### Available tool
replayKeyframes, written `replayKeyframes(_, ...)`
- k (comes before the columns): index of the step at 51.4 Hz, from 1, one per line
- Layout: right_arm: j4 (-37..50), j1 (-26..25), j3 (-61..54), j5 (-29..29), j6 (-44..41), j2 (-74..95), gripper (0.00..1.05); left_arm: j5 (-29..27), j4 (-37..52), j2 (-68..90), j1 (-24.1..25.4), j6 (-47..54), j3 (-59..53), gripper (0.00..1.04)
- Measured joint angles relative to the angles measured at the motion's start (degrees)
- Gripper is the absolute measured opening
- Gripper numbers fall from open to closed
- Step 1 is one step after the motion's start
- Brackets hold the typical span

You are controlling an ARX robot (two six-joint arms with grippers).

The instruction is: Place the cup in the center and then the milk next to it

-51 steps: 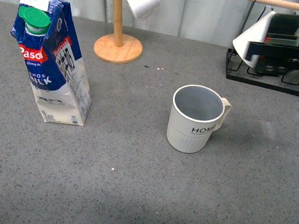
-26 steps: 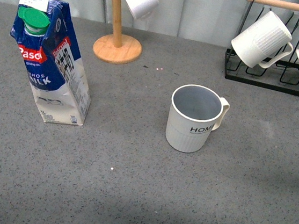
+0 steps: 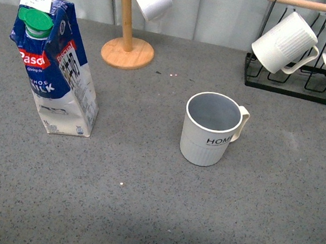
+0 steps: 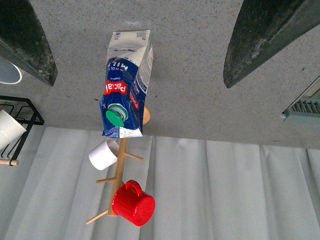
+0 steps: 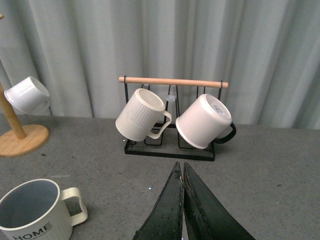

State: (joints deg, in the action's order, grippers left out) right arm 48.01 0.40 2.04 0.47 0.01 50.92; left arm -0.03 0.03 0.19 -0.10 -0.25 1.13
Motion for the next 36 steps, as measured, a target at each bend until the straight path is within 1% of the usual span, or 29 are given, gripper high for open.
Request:
replayKeyframes(20,-18.3,-0.3,-1.7,-0.4,0.0,-20.7,0.01,0.0,0.0,0.0,0.0,0.0,0.0,0.98)
replayKeyframes(36,-29.0,-0.3,-1.8,-0.4,0.0,-32.0,0.01,0.0,0.0,0.0,0.0,0.0,0.0,0.98)
